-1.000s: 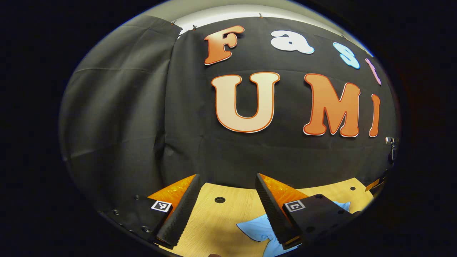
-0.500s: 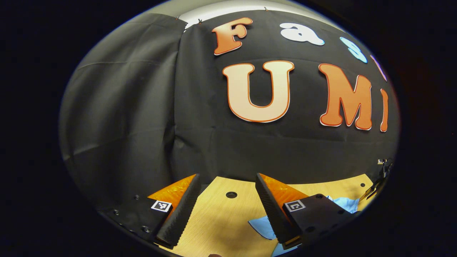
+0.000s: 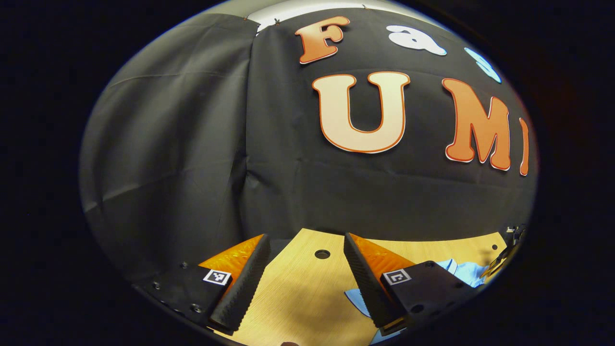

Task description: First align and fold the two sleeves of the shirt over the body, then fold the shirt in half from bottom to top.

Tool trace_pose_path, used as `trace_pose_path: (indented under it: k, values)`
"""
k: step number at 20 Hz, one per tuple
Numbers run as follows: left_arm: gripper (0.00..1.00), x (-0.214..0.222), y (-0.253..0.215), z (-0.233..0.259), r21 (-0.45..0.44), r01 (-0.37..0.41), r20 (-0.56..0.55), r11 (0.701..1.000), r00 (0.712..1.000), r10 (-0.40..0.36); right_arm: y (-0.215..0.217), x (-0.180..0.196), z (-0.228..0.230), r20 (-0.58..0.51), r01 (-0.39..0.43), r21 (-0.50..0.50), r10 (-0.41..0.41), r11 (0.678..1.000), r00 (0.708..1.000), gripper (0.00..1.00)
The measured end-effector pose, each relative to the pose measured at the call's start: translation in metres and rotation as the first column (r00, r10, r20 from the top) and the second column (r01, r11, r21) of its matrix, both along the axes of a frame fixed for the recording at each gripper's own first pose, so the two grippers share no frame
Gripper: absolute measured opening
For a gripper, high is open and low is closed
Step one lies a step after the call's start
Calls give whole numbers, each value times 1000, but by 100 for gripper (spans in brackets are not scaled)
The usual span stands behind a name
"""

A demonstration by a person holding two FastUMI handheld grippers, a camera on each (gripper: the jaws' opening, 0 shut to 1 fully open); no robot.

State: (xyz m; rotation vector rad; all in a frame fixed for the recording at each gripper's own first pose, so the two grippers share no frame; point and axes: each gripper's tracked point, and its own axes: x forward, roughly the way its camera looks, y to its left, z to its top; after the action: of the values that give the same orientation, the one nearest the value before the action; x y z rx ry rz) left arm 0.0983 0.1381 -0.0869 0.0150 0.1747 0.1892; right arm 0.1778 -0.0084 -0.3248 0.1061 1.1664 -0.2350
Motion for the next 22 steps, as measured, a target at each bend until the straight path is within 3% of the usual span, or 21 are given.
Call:
trace_pose_path:
  k: [5,8,9,11,16,22]
  values:
    - [99,4,-4,-5,-7,7,-11,1000,1000,-7,5,4,1,17,0,16,0,1000,1000,72]
    - [99,4,-4,-8,-1,7,-17,1000,1000,-7,9,5,1,24,18,30,-19,999,1000,37]
    - [99,4,-4,-10,1,6,-18,1000,1000,-6,10,7,0,27,15,31,-15,999,1000,19]
    - [98,3,-1,-12,0,6,-22,1000,1000,-6,15,9,2,44,-15,22,14,1000,999,4]
    - [99,1,8,-20,-15,5,-34,1000,999,-6,23,7,38,118,-122,-70,130,990,984,1]
    - [99,5,15,-14,-28,56,-23,998,998,-57,79,-5,88,219,-201,-48,207,978,954,1]
